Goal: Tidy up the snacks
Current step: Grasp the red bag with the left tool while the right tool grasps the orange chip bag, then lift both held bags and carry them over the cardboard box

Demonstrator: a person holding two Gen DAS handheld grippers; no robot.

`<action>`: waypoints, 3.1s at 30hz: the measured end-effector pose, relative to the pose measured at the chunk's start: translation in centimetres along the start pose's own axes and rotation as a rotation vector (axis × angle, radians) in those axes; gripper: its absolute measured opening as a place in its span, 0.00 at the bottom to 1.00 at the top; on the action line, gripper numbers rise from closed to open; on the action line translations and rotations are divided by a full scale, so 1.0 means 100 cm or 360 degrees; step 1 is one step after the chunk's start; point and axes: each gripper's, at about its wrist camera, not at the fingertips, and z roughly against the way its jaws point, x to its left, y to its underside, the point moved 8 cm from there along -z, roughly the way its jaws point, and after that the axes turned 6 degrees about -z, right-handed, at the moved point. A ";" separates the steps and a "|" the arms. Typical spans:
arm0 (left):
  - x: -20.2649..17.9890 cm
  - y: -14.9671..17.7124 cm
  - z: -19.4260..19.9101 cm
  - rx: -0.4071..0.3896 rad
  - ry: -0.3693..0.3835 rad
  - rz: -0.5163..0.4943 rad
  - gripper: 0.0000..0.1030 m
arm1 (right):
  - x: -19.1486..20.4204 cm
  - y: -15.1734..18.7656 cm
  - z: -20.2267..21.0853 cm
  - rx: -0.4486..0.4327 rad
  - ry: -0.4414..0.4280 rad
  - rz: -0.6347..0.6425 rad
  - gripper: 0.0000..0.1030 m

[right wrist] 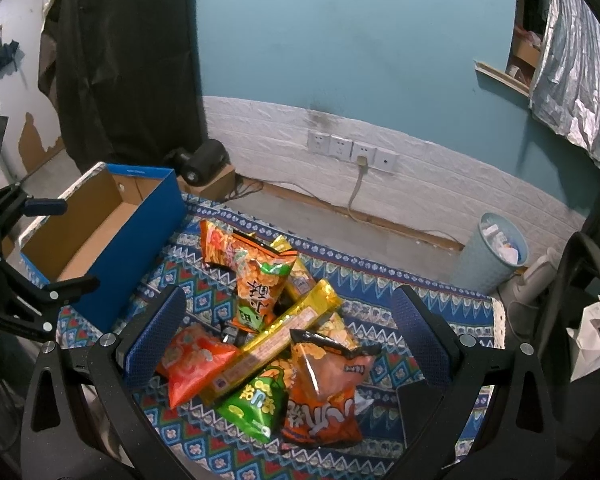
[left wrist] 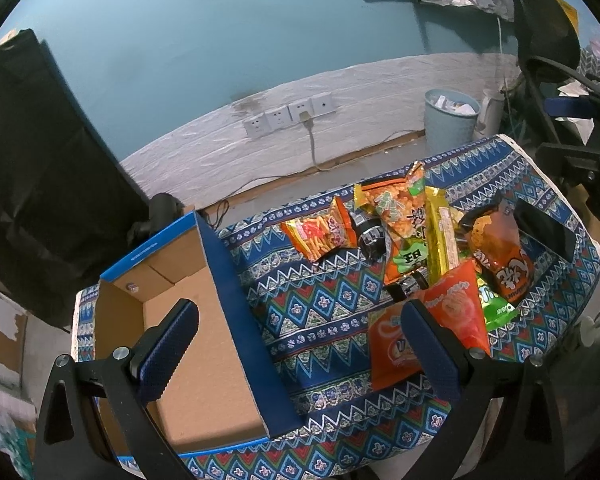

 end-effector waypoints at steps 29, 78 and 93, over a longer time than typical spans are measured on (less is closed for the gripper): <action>-0.086 0.075 -0.060 0.0227 0.0155 -0.0414 0.99 | -0.061 0.087 -0.051 0.0440 0.0148 -0.0222 0.97; -0.107 0.009 -0.165 0.0259 0.0515 0.0110 0.67 | -0.080 0.155 -0.153 0.0728 -0.0021 -0.0280 0.50; -0.109 0.001 -0.131 0.0122 0.0409 -0.0031 0.27 | -0.080 0.132 -0.121 0.0597 0.0067 -0.0227 0.44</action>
